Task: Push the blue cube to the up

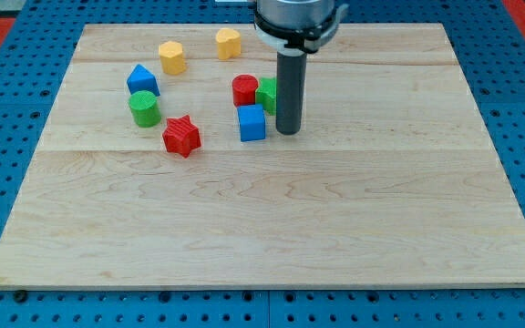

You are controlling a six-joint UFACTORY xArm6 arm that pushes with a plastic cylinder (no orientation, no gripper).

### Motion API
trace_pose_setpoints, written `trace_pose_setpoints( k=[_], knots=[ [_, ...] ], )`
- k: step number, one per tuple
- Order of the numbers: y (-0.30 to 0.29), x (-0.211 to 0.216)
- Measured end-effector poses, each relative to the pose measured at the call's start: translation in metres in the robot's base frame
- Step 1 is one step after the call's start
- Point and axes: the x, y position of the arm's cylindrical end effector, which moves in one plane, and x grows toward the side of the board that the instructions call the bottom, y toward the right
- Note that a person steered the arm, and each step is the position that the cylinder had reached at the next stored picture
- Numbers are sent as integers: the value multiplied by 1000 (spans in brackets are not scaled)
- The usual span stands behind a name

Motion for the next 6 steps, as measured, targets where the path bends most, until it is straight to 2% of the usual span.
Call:
trace_pose_setpoints(
  k=[1, 3, 4, 5, 6],
  knots=[
    [-1, 30],
    [-67, 0],
    [-66, -14],
    [-52, 27],
    [-95, 78]
  ],
)
